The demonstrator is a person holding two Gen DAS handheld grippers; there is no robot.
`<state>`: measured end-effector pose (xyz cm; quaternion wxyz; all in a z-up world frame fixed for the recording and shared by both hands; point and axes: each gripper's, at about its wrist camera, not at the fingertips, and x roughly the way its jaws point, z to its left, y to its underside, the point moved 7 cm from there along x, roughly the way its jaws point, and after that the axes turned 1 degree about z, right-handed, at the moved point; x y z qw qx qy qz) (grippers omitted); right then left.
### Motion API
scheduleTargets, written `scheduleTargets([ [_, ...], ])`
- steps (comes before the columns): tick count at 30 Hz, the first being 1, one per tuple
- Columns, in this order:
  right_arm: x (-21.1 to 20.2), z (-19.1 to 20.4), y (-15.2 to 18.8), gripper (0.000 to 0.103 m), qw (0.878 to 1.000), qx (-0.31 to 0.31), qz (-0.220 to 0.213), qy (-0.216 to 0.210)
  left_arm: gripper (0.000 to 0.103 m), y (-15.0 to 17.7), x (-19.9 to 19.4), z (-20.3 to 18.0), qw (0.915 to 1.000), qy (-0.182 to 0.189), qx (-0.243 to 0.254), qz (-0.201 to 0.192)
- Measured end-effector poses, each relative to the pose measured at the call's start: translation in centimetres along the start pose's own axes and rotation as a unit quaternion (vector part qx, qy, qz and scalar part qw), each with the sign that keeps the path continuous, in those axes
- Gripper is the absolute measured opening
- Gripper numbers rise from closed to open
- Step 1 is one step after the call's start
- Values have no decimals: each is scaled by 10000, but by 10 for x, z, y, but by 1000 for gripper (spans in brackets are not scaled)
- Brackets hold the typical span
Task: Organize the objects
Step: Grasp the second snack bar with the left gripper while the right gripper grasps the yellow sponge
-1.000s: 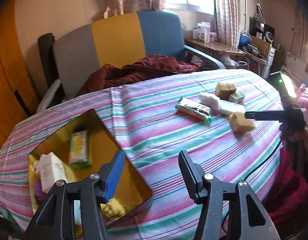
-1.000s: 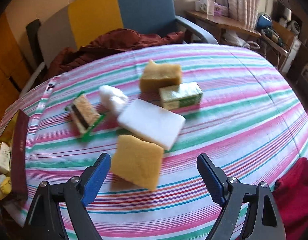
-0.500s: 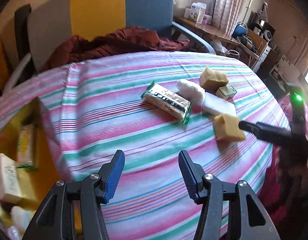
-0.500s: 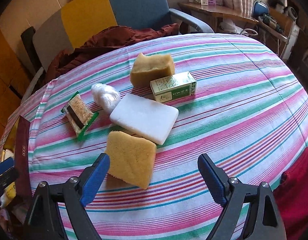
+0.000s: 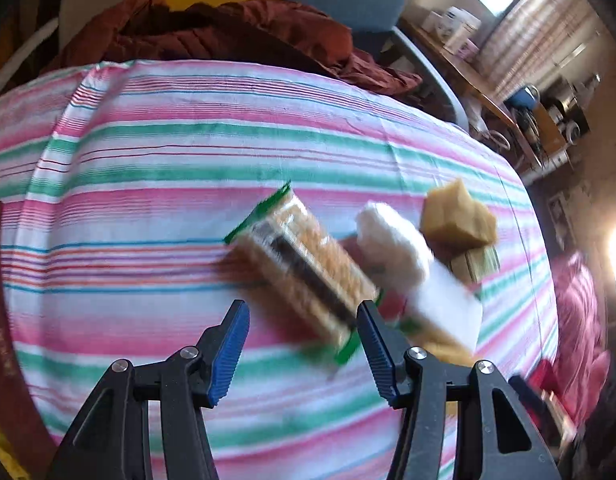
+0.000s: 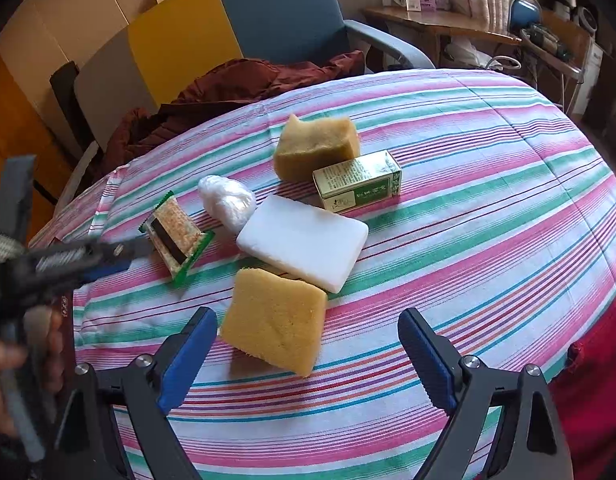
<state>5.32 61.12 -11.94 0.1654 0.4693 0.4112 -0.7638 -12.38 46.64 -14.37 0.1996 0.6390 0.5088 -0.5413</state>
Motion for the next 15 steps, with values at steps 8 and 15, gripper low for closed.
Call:
scheduleTargets([
  [8, 4, 0, 1, 93, 10000, 28, 40, -77, 57, -23, 23, -6, 9996, -141, -252, -36],
  [15, 11, -1, 3, 93, 9998, 55, 39, -165, 58, -29, 38, -9, 9994, -343, 63, -82],
])
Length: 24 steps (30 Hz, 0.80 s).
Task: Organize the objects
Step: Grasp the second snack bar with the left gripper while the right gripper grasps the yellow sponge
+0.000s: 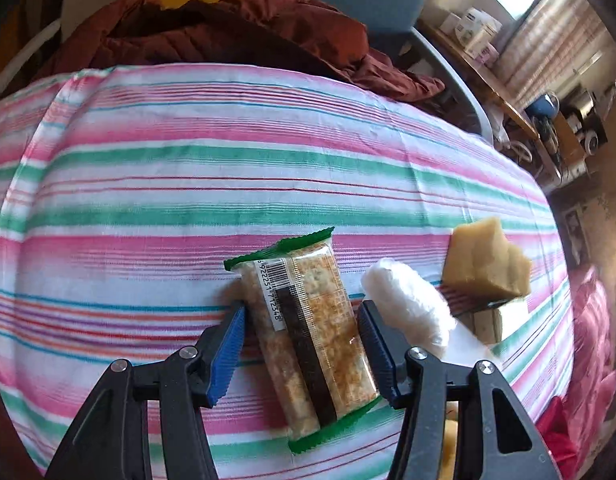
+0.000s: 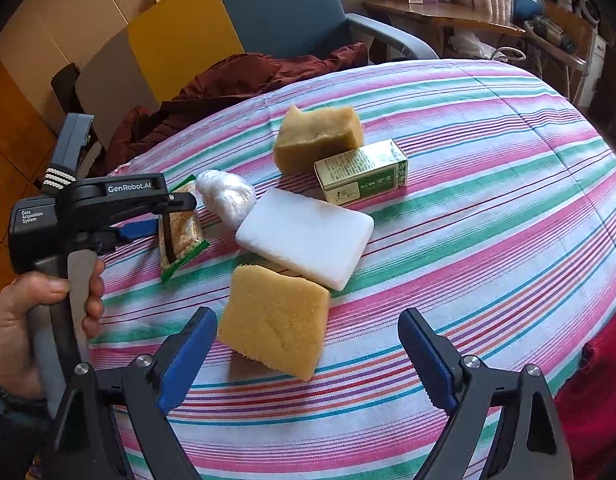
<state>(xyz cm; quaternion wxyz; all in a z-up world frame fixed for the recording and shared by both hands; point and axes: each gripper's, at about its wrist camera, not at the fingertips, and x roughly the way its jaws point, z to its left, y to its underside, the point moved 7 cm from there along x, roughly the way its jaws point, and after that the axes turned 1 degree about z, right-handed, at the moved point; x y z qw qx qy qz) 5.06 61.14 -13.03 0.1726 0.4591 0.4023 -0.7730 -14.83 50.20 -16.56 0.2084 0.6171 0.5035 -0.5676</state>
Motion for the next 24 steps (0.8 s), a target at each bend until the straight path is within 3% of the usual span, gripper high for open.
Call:
scheduleTargets([
  [8, 7, 8, 3, 92, 9998, -211, 9, 21, 56, 10, -1, -6, 9955, -196, 893, -249],
  [12, 11, 7, 2, 92, 9997, -231, -53, 44, 50, 19, -8, -2, 9948, -210, 962, -244],
  [18, 20, 12, 2, 90, 9996, -251, -59, -98, 49, 45, -22, 8, 9922, -185, 1163, -408],
  [21, 26, 15, 4, 86, 9994, -323, -51, -101, 49, 58, -29, 12, 9908, -183, 1251, -489],
  [24, 35, 20, 8, 73, 9990, -395, 110, -189, 49, 73, -35, 17, 9892, -176, 1341, -563],
])
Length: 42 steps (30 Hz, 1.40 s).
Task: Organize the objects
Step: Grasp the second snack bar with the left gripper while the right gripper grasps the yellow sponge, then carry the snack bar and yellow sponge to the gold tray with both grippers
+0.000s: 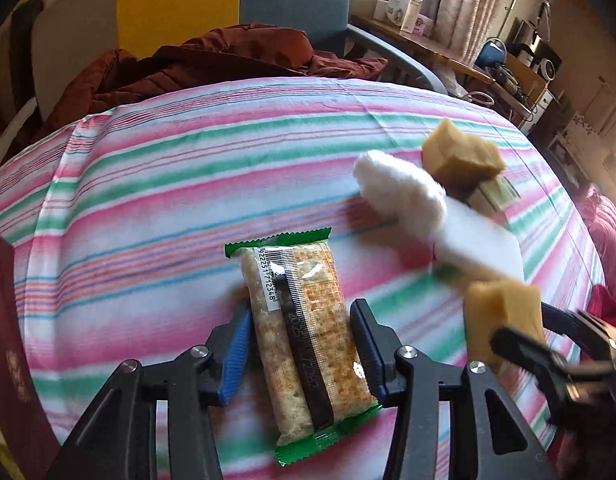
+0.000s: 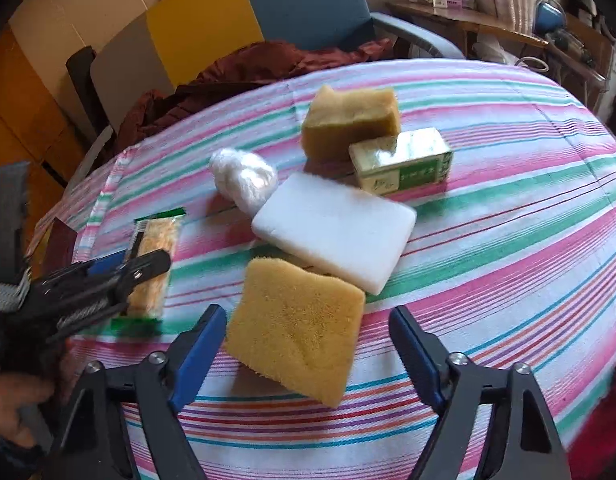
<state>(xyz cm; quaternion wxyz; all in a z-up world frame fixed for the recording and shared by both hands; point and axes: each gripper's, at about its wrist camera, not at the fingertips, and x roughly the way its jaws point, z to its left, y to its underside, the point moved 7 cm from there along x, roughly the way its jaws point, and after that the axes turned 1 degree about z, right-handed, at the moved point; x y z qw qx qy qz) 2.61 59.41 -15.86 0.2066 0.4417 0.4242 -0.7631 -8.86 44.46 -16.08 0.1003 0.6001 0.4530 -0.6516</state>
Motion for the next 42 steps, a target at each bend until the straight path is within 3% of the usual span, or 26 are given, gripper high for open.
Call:
scheduleTargets([
  [2, -1, 6, 0, 63, 9999, -159, -24, 57, 49, 7, -3, 0, 10000, 12, 23, -42],
  [7, -4, 18, 2, 59, 9991, -427, -24, 42, 47, 28, -18, 2, 9999, -3, 37, -149],
  [17, -11, 44, 8, 59, 9964, -816, -99, -193, 41, 57, -53, 9, 9992, -180, 134, -326],
  [32, -8, 87, 29, 59, 9892, -1359, 3, -551, 40, 57, -137, 24, 9924, -367, 146, -1163],
  [42, -9, 106, 39, 59, 9852, -1561, 48, -707, 40, 64, -171, 48, 9884, -562, -151, -1405],
])
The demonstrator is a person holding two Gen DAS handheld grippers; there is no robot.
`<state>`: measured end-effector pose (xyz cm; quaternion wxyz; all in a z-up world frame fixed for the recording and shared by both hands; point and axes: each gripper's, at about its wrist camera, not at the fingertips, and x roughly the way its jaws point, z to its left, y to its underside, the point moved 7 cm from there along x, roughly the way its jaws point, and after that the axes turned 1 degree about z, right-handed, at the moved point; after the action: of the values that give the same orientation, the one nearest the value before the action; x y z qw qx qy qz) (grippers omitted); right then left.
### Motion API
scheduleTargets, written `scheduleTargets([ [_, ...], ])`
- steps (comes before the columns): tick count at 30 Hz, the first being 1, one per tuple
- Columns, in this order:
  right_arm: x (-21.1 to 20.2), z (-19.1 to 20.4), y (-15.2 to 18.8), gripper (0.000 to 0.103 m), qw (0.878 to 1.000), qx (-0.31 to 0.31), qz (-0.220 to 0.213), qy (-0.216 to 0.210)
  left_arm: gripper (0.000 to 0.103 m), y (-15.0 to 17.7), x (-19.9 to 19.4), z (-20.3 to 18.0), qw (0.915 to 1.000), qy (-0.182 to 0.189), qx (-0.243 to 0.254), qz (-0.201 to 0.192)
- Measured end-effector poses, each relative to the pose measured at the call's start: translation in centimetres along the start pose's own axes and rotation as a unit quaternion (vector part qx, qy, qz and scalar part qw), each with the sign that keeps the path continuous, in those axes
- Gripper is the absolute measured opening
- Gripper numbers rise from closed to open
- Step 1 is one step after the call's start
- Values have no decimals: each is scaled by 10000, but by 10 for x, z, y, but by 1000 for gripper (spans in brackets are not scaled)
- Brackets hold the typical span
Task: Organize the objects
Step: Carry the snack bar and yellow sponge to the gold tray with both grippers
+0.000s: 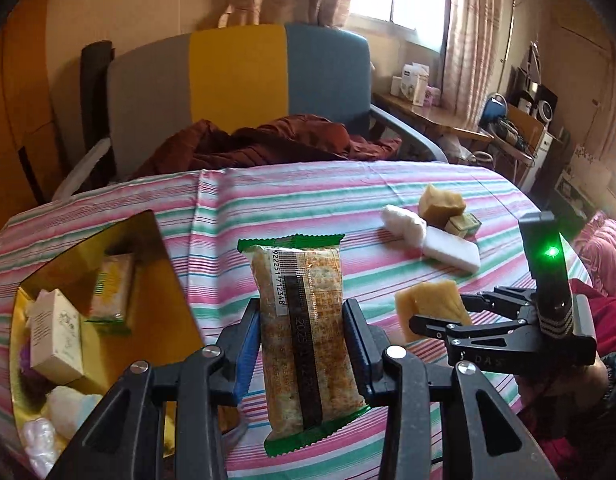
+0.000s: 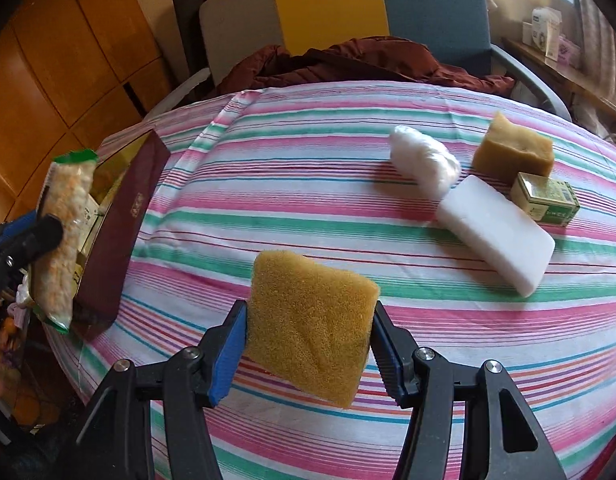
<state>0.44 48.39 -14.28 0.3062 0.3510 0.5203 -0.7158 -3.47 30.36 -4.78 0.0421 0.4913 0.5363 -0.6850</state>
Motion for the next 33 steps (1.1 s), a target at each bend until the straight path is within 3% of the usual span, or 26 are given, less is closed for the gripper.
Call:
scheduleTargets([
  [10, -3, 15, -1, 59, 10000, -27, 15, -6, 40, 5, -19, 26, 9996, -56, -244, -127],
  [24, -10, 82, -11, 59, 9984, -188, -179, -497, 40, 14, -30, 59, 9979, -16, -630, -167],
  [33, -25, 141, -22, 59, 9939, -576, -424, -845, 40, 19, -68, 132, 9876, -126, -1487, -481],
])
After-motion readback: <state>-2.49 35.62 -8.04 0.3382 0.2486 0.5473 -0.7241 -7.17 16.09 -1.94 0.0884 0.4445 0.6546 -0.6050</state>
